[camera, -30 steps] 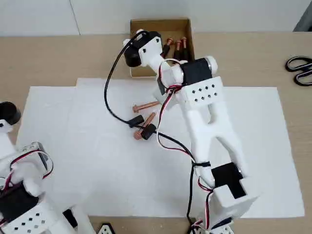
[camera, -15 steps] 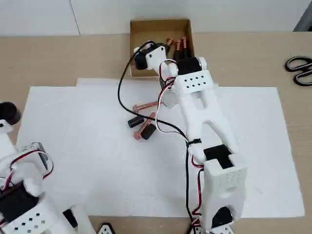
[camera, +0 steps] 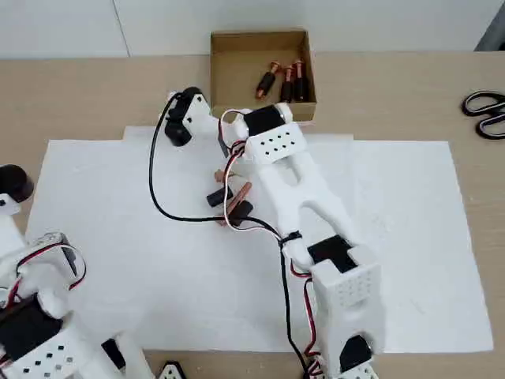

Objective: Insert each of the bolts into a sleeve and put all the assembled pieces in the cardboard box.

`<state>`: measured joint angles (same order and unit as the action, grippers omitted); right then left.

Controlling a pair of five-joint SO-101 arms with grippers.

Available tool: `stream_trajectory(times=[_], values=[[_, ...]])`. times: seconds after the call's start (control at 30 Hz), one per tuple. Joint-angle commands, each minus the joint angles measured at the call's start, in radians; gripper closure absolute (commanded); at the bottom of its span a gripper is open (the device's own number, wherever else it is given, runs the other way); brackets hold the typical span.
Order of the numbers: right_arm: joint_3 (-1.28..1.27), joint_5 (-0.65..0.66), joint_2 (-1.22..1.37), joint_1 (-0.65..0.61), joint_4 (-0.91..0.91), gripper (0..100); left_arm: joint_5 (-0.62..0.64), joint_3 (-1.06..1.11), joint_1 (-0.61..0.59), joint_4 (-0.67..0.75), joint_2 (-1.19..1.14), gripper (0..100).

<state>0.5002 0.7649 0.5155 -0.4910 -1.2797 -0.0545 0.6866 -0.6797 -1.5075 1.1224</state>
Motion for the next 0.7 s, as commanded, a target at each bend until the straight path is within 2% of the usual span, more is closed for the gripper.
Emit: stream_trajectory(times=[0.0,0.67], values=[[0.003,0.008,0.031,-0.007,0.033,81.8,0.003,-0.022,0.002,0.002,0.012,91],[0.005,0.0,0.18,-0.033,0.111,81.7,0.005,-0.022,0.005,0.003,0.012,91]])
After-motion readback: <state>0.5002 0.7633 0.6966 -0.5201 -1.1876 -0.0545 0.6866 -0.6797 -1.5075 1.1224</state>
